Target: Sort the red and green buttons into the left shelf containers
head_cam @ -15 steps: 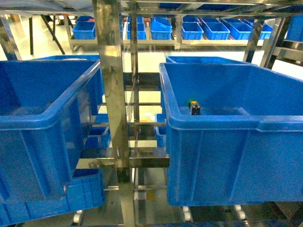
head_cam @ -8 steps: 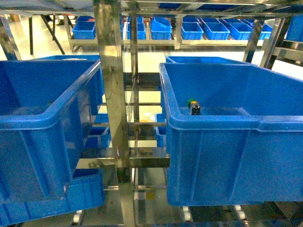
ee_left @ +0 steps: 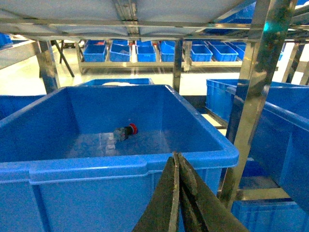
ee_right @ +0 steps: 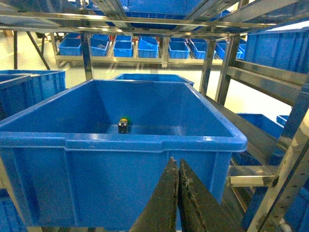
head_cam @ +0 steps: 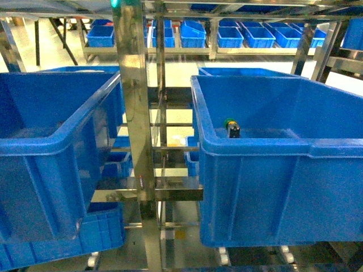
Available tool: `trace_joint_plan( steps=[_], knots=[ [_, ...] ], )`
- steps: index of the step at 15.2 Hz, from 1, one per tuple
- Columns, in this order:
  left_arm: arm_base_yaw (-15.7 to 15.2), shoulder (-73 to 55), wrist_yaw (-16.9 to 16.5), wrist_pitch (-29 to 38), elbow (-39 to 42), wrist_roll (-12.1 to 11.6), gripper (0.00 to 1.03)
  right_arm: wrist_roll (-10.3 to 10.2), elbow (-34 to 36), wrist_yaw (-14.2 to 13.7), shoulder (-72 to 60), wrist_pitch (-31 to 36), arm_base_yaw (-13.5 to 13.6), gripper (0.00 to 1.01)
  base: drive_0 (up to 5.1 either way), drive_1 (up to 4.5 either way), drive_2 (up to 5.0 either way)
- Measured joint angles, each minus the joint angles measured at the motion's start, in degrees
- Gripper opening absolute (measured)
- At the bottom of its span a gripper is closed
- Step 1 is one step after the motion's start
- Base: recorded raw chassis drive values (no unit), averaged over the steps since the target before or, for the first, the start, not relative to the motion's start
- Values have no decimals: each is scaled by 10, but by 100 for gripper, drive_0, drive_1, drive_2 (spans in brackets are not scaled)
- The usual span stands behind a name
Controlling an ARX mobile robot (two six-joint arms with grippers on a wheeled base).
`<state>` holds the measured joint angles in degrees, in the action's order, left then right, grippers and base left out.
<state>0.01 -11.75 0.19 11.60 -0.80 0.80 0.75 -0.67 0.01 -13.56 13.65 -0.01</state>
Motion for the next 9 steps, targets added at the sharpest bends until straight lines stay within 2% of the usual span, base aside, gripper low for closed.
trace_joint_plan(
  steps=[2, 3, 4, 5, 6, 7, 9],
  knots=[
    [0, 20, -1, -17, 0, 0, 2, 0, 0, 0, 22, -23, 0, 2, 0, 0, 0],
    [0, 71, -2, -94, 0, -1, 2, 0, 0, 0, 32, -32, 0, 2, 0, 0, 0],
    [0, 112, 0, -121, 0, -1, 2, 0, 0, 0, 43, -47, 0, 2, 0, 0, 0],
    [0, 111, 1, -110, -2, -2, 2, 0, 0, 1, 84, -110, 0, 2, 0, 0, 0],
    [0, 111, -3, -117, 0, -2, 2, 0, 0, 2, 118, -141, 0, 2, 0, 0, 0],
    [0, 111, 1, -124, 0, -2, 2, 0, 0, 1, 131, -128, 0, 2, 0, 0, 0],
    [0, 111, -1, -118, 0, -2, 2, 0, 0, 0, 132, -141, 0, 2, 0, 0, 0]
  ],
)
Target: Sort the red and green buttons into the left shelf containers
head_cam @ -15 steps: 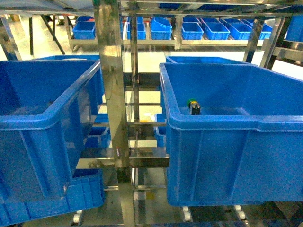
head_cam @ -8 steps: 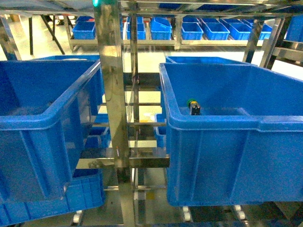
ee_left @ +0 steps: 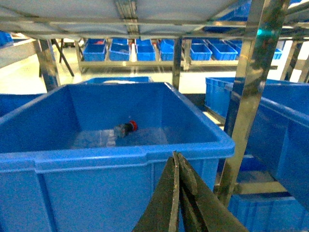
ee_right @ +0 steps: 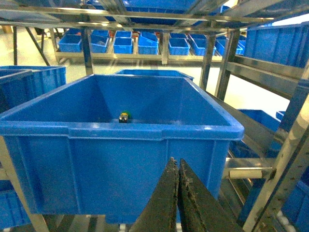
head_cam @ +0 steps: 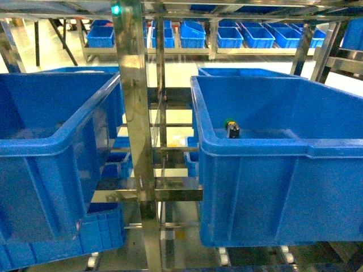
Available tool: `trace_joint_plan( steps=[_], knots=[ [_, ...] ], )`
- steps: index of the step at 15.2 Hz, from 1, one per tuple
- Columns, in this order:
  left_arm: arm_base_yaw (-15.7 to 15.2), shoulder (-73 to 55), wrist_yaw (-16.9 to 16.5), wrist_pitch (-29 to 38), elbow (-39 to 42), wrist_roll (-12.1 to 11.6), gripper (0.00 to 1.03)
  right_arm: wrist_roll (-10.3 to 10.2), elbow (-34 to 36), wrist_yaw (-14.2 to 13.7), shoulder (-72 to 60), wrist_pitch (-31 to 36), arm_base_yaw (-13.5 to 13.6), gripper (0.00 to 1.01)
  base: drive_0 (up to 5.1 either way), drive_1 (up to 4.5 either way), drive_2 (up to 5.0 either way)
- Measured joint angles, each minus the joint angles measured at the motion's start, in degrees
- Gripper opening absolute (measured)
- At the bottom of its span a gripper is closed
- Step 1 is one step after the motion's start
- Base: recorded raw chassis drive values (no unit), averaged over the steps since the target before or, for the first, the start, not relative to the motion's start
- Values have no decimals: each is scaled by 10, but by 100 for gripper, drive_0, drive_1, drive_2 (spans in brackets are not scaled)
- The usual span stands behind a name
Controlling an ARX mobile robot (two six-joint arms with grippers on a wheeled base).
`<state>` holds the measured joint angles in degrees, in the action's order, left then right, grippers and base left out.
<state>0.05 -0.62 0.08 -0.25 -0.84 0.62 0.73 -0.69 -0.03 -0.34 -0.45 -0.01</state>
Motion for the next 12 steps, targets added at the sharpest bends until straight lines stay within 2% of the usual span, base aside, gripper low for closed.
trace_joint_plan(
  steps=[3, 4, 6, 11, 12],
  knots=[
    [0, 0, 0, 0, 0, 0, 2, 0, 0, 0, 0, 2, 0, 2, 0, 0, 0],
    [0, 0, 0, -1, 0, 0, 10, 0, 0, 0, 0, 2, 0, 6, 0, 0, 0],
    [0, 0, 0, 0, 0, 0, 29, 0, 0, 0, 0, 2, 0, 25, 0, 0, 0],
    [0, 0, 0, 0, 0, 0, 94, 0, 0, 0, 0, 2, 0, 91, 0, 0, 0],
    [0, 0, 0, 0, 0, -1, 99, -1, 0, 0, 0, 2, 0, 100, 0, 0, 0]
  ],
)
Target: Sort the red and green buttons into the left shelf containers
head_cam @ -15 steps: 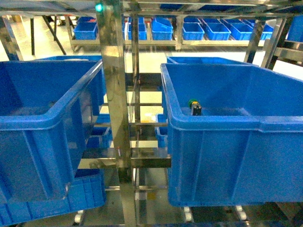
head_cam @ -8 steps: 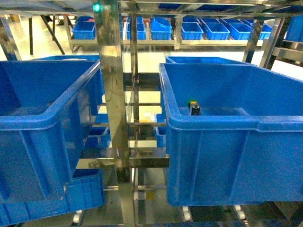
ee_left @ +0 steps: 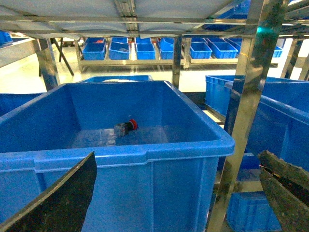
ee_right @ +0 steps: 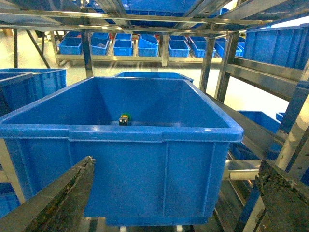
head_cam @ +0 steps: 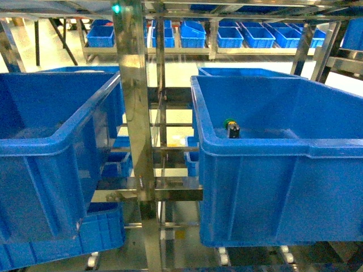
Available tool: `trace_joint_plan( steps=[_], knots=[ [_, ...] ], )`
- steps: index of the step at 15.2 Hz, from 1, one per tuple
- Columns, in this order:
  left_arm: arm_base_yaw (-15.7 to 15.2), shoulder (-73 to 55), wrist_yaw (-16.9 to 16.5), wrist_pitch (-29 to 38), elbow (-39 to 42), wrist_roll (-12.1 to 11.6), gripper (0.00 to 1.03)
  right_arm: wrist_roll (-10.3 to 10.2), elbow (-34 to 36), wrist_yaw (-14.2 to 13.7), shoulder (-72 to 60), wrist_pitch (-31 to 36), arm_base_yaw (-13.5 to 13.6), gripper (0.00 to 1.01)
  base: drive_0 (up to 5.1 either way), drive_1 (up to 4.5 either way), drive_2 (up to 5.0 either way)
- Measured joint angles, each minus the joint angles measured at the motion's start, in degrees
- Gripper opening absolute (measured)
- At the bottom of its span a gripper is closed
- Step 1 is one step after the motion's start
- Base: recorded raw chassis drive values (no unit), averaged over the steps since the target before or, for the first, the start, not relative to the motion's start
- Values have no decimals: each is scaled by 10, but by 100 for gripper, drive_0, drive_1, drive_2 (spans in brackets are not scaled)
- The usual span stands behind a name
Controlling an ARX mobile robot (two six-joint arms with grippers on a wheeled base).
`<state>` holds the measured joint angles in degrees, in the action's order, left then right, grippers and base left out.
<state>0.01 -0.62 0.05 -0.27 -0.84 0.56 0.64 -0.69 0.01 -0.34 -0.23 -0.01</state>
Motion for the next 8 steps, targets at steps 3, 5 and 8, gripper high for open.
trace_joint_plan(
  steps=[3, 5, 8],
  knots=[
    [0, 0, 0, 0, 0, 0, 98, 0, 0, 0, 0, 0, 0, 98, 0, 0, 0],
    [0, 0, 0, 0, 0, 0, 98, 0, 0, 0, 0, 0, 0, 98, 0, 0, 0],
    [0, 0, 0, 0, 0, 0, 98, 0, 0, 0, 0, 0, 0, 98, 0, 0, 0]
  ],
)
